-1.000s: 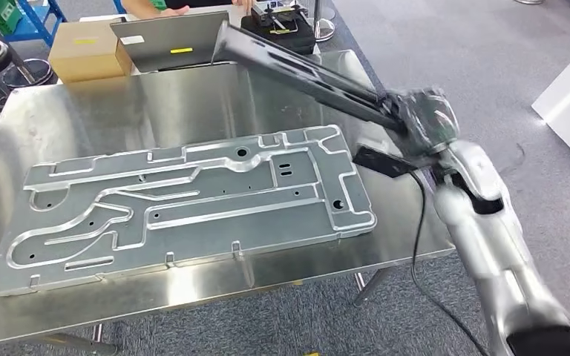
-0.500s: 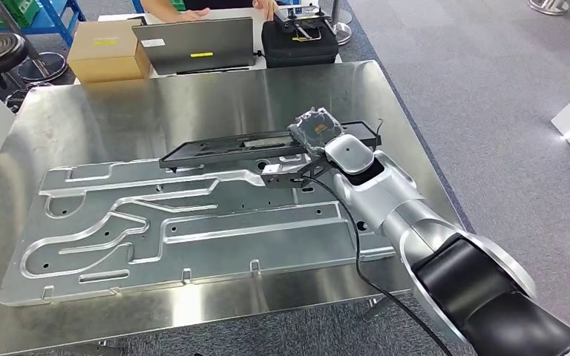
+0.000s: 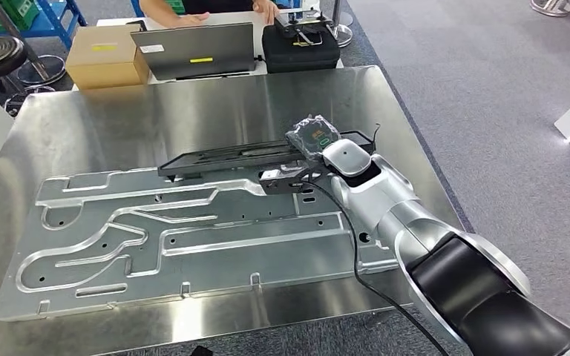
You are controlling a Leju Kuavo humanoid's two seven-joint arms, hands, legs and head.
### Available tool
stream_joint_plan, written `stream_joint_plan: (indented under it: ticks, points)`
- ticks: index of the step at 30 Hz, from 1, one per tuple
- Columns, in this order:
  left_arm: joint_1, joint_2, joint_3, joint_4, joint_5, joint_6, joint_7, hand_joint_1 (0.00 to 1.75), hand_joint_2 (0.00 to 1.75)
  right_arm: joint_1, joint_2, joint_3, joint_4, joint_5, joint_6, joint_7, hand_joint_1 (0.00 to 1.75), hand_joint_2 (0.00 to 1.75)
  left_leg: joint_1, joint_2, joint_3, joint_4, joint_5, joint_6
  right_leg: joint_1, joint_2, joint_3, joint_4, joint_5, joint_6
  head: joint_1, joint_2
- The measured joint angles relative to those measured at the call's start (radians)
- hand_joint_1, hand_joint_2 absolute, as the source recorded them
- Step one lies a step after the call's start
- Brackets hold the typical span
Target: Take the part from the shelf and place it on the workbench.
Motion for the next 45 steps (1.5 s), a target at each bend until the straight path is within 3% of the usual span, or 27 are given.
stream_joint_plan:
  ticks: [2, 4, 5, 6, 7, 9, 11, 15, 17, 19, 20, 21, 22, 25, 27, 29, 31, 32, 34, 36, 37, 39, 41, 45]
  points:
    - [-0.002, 0.001, 0.0, 0.0, 0.005, -0.005, -0.001, 0.0, 0.0, -0.003, 0.006, 0.0, 0.001, -0.01, 0.004, -0.006, 0.0, 0.0, 0.004, 0.0, -0.037, 0.085, -0.046, -0.013, -0.008, -0.001, 0.014, -0.012, 0.001, -0.002, 0.0, 0.0]
    - [-0.001, 0.002, 0.0, 0.0, 0.007, -0.014, 0.007, 0.0, 0.0, -0.005, 0.013, 0.0, 0.002, -0.017, 0.011, -0.009, 0.0, 0.0, 0.014, 0.0, -0.104, 0.216, -0.098, -0.026, -0.01, 0.0, 0.019, -0.012, -0.003, -0.003, 0.0, 0.0]
    - [0.0, 0.002, 0.0, 0.0, 0.008, -0.017, 0.013, 0.0, 0.0, -0.004, 0.015, 0.0, 0.003, -0.02, 0.014, -0.01, 0.0, 0.0, 0.018, 0.001, -0.128, 0.255, -0.105, -0.032, -0.011, 0.0, 0.02, -0.01, -0.005, -0.002, 0.0, 0.0]
    - [0.0, 0.003, 0.001, 0.0, 0.011, -0.018, 0.019, 0.0, 0.0, -0.004, 0.018, 0.0, 0.004, -0.022, 0.016, -0.01, 0.0, 0.0, 0.022, 0.001, -0.134, 0.258, -0.092, -0.037, -0.012, 0.001, 0.02, -0.008, -0.008, 0.0, 0.0, 0.0]
    - [0.001, 0.004, 0.002, 0.0, 0.014, -0.019, 0.024, 0.0, 0.0, -0.004, 0.021, 0.0, 0.005, -0.023, 0.017, -0.01, 0.0, 0.0, 0.026, 0.001, -0.119, 0.219, -0.06, -0.042, -0.015, 0.002, 0.021, -0.003, -0.011, 0.003, 0.0, 0.0]
    - [0.002, 0.005, 0.004, 0.0, 0.022, -0.019, 0.033, 0.0, 0.0, -0.007, 0.026, 0.0, 0.006, -0.027, 0.018, -0.008, 0.0, 0.0, 0.031, 0.001, -0.057, 0.083, 0.006, -0.047, -0.019, 0.005, 0.021, 0.008, -0.02, 0.014, 0.0, 0.0]
    - [0.001, 0.005, 0.007, 0.0, 0.027, -0.02, 0.041, 0.0, 0.0, -0.011, 0.031, 0.0, 0.006, -0.029, 0.019, -0.006, 0.0, 0.0, 0.03, -0.002, -0.018, 0.003, 0.031, -0.038, -0.018, 0.007, 0.019, 0.018, -0.025, 0.027, 0.0, 0.0]
    - [0.002, 0.008, 0.013, 0.0, 0.033, -0.021, 0.054, 0.0, 0.0, -0.016, 0.034, -0.001, 0.008, -0.032, 0.022, -0.004, 0.0, 0.0, 0.026, -0.004, -0.017, -0.005, 0.041, -0.007, -0.022, 0.008, 0.014, 0.03, -0.033, 0.047, 0.0, 0.0]
    - [0.001, 0.008, 0.017, 0.0, 0.036, -0.022, 0.056, 0.0, 0.0, -0.019, 0.034, -0.002, 0.009, -0.033, 0.024, -0.003, 0.0, 0.0, 0.027, -0.002, -0.021, -0.011, 0.049, 0.006, -0.024, 0.007, -0.015, 0.105, -0.09, 0.054, 0.0, 0.0]
    - [0.001, 0.008, 0.02, 0.0, 0.036, -0.024, 0.058, 0.0, 0.0, -0.02, 0.034, -0.003, 0.011, -0.035, 0.027, -0.002, 0.0, 0.0, 0.023, 0.0, -0.029, -0.011, 0.056, 0.013, -0.023, 0.006, -0.068, 0.241, -0.164, 0.057, 0.0, 0.0]
    - [0.001, 0.008, 0.022, 0.0, 0.036, -0.025, 0.058, 0.0, 0.0, -0.019, 0.034, -0.003, 0.013, -0.037, 0.029, -0.001, 0.0, 0.0, 0.02, 0.0, -0.034, -0.011, 0.059, 0.016, -0.023, 0.006, -0.085, 0.293, -0.185, 0.057, 0.0, 0.0]
    - [0.002, 0.009, 0.024, 0.0, 0.037, -0.025, 0.059, 0.0, 0.0, -0.017, 0.035, -0.003, 0.014, -0.039, 0.031, -0.001, 0.0, 0.0, 0.017, 0.0, -0.04, -0.011, 0.064, 0.018, -0.022, 0.005, -0.087, 0.31, -0.188, 0.054, 0.0, 0.0]
    - [0.002, 0.009, 0.026, 0.0, 0.037, -0.026, 0.059, 0.0, 0.0, -0.017, 0.035, -0.003, 0.016, -0.04, 0.032, -0.001, 0.0, 0.0, 0.014, -0.001, -0.044, -0.011, 0.068, 0.018, -0.02, 0.005, -0.067, 0.285, -0.173, 0.049, 0.0, 0.0]
    - [0.003, 0.009, 0.028, 0.0, 0.039, -0.026, 0.06, 0.0, 0.0, -0.025, 0.041, -0.004, 0.016, -0.042, 0.032, 0.0, 0.0, 0.0, 0.006, -0.002, -0.053, -0.011, 0.081, 0.015, -0.007, 0.003, 0.054, 0.082, -0.103, 0.021, 0.0, 0.0]
    - [0.002, 0.009, 0.029, 0.0, 0.04, -0.026, 0.059, 0.0, 0.0, -0.031, 0.048, -0.006, 0.016, -0.043, 0.031, 0.004, 0.0, 0.0, 0.006, 0.0, -0.057, -0.012, 0.09, 0.005, 0.001, 0.0, 0.083, 0.021, -0.088, 0.01, 0.0, 0.0]
    - [0.003, 0.009, 0.03, 0.0, 0.042, -0.027, 0.059, 0.0, 0.0, -0.033, 0.053, -0.006, 0.016, -0.044, 0.031, 0.008, 0.0, 0.0, 0.007, 0.001, -0.06, -0.017, 0.101, -0.007, 0.002, 0.0, 0.079, 0.014, -0.071, 0.007, 0.0, 0.0]
    - [0.005, 0.01, 0.032, 0.0, 0.044, -0.027, 0.059, 0.0, 0.0, -0.035, 0.059, -0.007, 0.016, -0.044, 0.032, 0.01, 0.0, 0.0, 0.007, 0.0, -0.073, 0.004, 0.074, -0.018, -0.005, -0.004, 0.071, -0.002, -0.047, 0.0, 0.0, 0.0]
    - [0.006, 0.011, 0.032, 0.0, 0.045, -0.027, 0.059, 0.0, 0.0, -0.036, 0.062, -0.007, 0.016, -0.044, 0.032, 0.011, 0.0, 0.0, 0.008, -0.001, -0.089, 0.044, 0.038, -0.023, -0.009, -0.006, 0.063, -0.008, -0.035, -0.003, 0.0, 0.0]
    - [0.007, 0.012, 0.033, 0.0, 0.046, -0.027, 0.06, 0.0, 0.0, -0.036, 0.069, -0.007, 0.016, -0.044, 0.032, 0.011, 0.0, 0.0, 0.014, 0.0, -0.128, 0.176, -0.055, -0.032, -0.009, -0.007, 0.039, -0.009, -0.015, -0.007, 0.0, 0.0]
    - [0.007, 0.013, 0.033, 0.0, 0.047, -0.027, 0.059, 0.0, 0.0, -0.033, 0.07, -0.007, 0.017, -0.044, 0.033, 0.011, 0.0, 0.0, 0.019, 0.0, -0.136, 0.261, -0.103, -0.041, -0.009, -0.008, 0.013, -0.005, 0.002, -0.004, 0.0, 0.0]
    - [0.007, 0.013, 0.034, 0.0, 0.047, -0.027, 0.059, 0.0, 0.0, -0.032, 0.071, -0.007, 0.017, -0.044, 0.033, 0.011, 0.0, 0.0, 0.021, 0.0, -0.11, 0.245, -0.101, -0.044, -0.01, -0.008, 0.0, -0.002, 0.01, -0.002, 0.0, 0.0]
    - [0.006, 0.015, 0.034, 0.0, 0.049, -0.026, 0.059, 0.0, 0.0, -0.033, 0.072, -0.007, 0.017, -0.044, 0.034, 0.013, 0.0, 0.0, 0.026, 0.0, -0.009, 0.113, -0.071, -0.047, -0.013, -0.008, -0.024, 0.007, 0.025, 0.006, 0.0, 0.0]
    - [0.004, 0.016, 0.036, 0.0, 0.051, -0.025, 0.057, 0.0, 0.0, -0.037, 0.074, -0.008, 0.016, -0.044, 0.035, 0.019, 0.0, 0.0, 0.024, -0.002, 0.061, 0.005, -0.048, -0.038, -0.012, -0.007, -0.039, 0.015, 0.038, 0.018, 0.0, 0.0]
    - [0.005, 0.017, 0.045, 0.0, 0.057, -0.021, 0.054, 0.0, 0.0, -0.047, 0.07, -0.009, 0.017, -0.033, 0.034, 0.043, 0.0, 0.0, 0.019, -0.003, 0.05, -0.005, -0.019, -0.006, -0.013, -0.005, -0.053, 0.017, 0.058, 0.042, 0.0, 0.0]
